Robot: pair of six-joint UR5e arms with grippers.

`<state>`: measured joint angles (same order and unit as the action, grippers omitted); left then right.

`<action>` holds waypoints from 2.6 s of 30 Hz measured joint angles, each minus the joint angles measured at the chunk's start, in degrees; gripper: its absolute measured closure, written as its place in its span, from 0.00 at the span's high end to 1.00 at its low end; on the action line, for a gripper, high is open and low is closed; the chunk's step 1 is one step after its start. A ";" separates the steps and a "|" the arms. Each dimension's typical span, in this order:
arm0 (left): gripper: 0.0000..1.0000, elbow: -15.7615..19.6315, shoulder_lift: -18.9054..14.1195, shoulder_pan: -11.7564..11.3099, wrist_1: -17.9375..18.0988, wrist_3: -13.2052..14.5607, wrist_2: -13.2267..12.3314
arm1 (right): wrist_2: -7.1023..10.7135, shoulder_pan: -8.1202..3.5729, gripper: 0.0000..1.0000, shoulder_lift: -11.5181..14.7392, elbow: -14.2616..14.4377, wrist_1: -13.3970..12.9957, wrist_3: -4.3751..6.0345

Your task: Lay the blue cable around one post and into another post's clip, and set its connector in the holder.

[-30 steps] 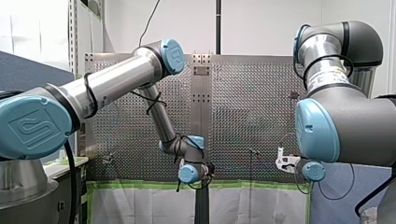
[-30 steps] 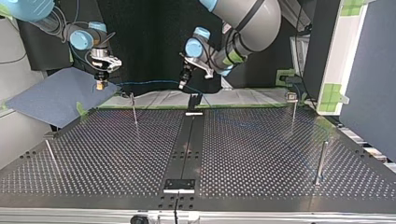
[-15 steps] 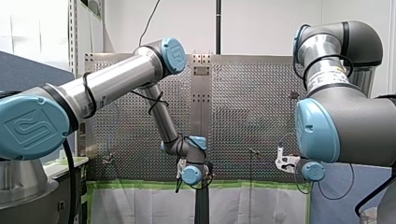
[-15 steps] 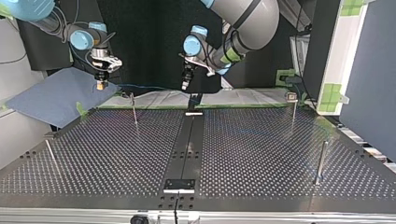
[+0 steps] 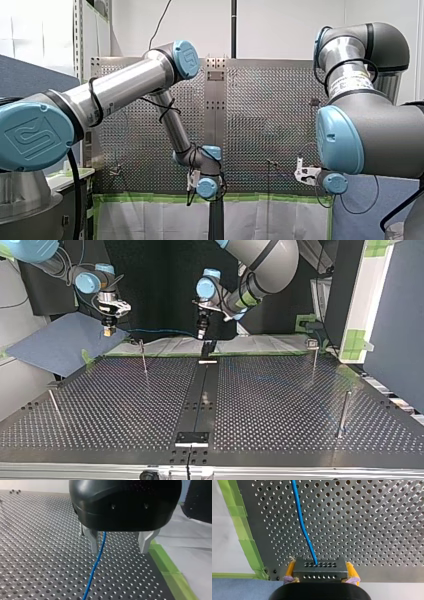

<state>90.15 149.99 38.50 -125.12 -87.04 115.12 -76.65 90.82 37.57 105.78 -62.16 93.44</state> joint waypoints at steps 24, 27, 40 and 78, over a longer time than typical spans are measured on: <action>0.81 -1.80 0.69 0.49 1.79 -0.76 -2.62 | -0.02 0.17 0.00 0.00 0.01 0.11 0.00; 0.81 -1.80 0.94 0.81 1.27 -1.15 -2.78 | -0.04 0.17 0.00 0.00 0.00 0.10 0.00; 0.81 -4.35 2.12 1.90 -1.20 -3.43 -3.94 | -0.07 0.33 0.00 0.01 0.00 0.12 0.00; 0.81 -9.76 5.52 3.04 -5.24 -0.95 -1.94 | 0.00 0.58 0.00 0.01 0.00 0.19 0.00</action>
<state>80.39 155.51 41.54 -130.36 -87.99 113.18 -76.65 91.41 37.58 105.78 -61.97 93.44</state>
